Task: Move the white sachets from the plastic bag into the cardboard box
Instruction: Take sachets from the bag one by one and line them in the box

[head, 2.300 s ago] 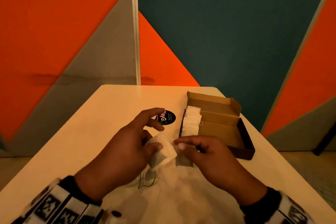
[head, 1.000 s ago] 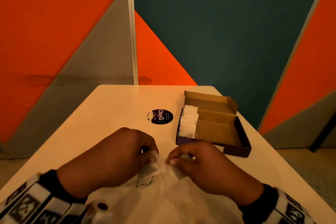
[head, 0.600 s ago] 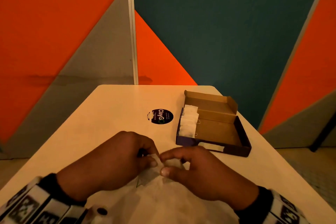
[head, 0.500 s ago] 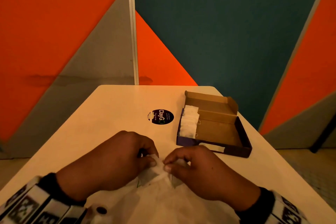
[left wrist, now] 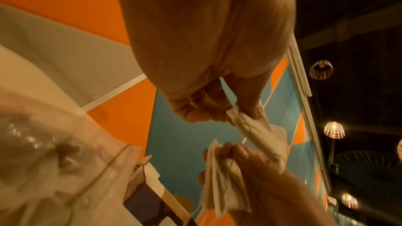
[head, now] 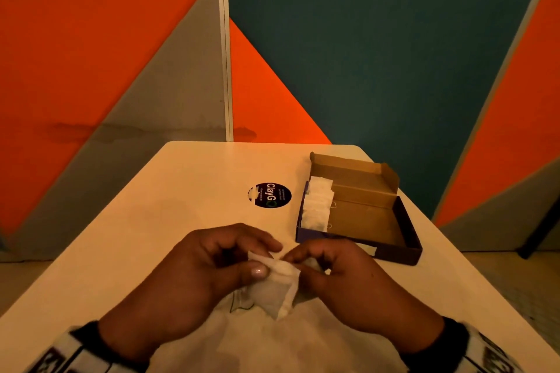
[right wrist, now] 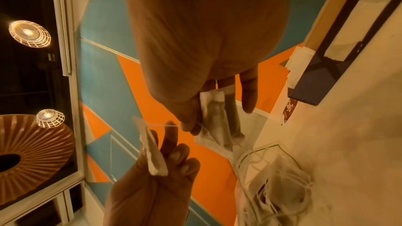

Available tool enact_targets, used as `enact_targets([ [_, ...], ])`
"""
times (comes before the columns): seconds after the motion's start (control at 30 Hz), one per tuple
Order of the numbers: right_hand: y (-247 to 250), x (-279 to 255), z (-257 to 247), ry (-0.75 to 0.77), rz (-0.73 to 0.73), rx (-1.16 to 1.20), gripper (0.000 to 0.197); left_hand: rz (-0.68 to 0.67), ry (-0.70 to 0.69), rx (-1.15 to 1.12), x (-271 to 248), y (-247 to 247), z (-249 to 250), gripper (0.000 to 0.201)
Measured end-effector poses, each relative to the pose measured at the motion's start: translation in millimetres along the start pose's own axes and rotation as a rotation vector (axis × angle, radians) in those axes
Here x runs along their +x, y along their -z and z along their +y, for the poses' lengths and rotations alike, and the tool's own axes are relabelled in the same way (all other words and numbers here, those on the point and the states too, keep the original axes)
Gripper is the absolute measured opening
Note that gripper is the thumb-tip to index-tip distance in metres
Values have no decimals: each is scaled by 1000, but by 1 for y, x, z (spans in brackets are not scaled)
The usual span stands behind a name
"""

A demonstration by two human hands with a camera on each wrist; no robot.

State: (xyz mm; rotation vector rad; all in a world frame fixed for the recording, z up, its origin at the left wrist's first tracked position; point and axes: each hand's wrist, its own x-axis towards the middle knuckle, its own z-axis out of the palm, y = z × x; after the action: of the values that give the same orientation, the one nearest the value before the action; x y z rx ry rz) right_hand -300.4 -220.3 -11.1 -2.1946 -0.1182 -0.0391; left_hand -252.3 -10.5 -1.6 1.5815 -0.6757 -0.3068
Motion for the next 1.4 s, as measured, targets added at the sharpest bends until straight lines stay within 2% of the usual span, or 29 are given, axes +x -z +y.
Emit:
enact_targets([
  [0.13,-3,-2,-2,28,-6,95,20,-5,28,-178,0,-13,-5,9],
  [0.2,-4,-3,-2,29,-13,97,16,55,13,-180,2,-14,-7,13],
  [0.27,-4,-3,0,19,-10,140,17,161,-8,-163,6,-15,-9,6],
  [0.4,-3,0,5,11,176,261,46,249,4,-257,9,-22,-11,6],
  [0.47,-3,2,3,17,245,343,50,270,23,-311,10,-28,-13,8],
  [0.6,-4,4,-4,58,225,490,56,362,23,-257,16,-39,-18,20],
  [0.77,-7,4,-1,47,204,518,56,470,-19,-169,18,-40,-21,13],
  [0.97,-11,-2,-1,62,141,511,63,509,-18,-57,19,-41,-26,16],
  [1.13,-13,-2,-6,49,129,527,59,496,90,-90,20,-43,-30,29],
  [1.27,-15,-1,-4,13,150,499,61,436,121,-52,19,-43,-26,3],
  [1.4,-15,0,0,-63,180,487,59,437,163,-37,17,-44,-28,7],
])
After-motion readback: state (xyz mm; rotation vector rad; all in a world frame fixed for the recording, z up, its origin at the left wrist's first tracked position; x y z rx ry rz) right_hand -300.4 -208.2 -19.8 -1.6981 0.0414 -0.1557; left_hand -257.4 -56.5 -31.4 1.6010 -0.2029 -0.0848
